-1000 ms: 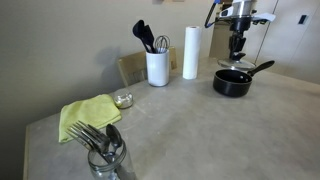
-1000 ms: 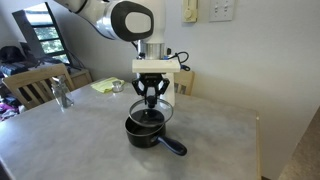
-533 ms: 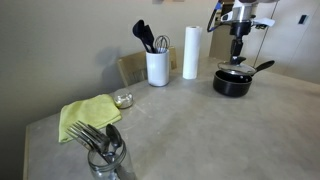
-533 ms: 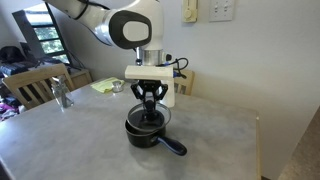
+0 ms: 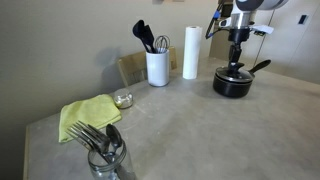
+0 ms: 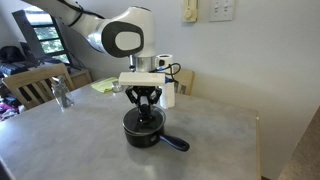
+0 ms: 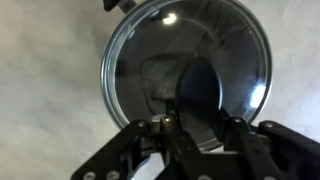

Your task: Pick the lid and put it on the pot

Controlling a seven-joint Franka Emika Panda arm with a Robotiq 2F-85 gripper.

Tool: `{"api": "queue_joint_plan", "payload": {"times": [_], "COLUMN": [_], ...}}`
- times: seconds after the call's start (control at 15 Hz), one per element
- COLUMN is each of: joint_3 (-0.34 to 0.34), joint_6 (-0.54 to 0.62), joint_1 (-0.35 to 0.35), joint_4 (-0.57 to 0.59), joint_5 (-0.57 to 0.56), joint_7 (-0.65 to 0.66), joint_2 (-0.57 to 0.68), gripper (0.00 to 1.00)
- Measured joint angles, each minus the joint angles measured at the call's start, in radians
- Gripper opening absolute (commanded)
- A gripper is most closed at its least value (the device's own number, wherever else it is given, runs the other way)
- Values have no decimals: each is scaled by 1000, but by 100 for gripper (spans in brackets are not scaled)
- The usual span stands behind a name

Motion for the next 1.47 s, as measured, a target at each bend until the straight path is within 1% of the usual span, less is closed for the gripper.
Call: {"api": "queue_joint_plan", "payload": {"times": [0.4, 0.53, 1.0, 1.2, 1.47], "joint_3": [0, -2, -7, -13, -42], "joint_6": [32, 61, 258, 332, 378], "joint_1": [17, 20, 30, 47, 96], "joint_4": [-32, -48, -160, -214, -275], "joint_5": [-4, -12, -54, -91, -185], "joint_7": [0, 0, 16, 58, 197], "joint_2": [-17, -22, -68, -92, -123], "gripper": [12, 12, 12, 12, 12]}}
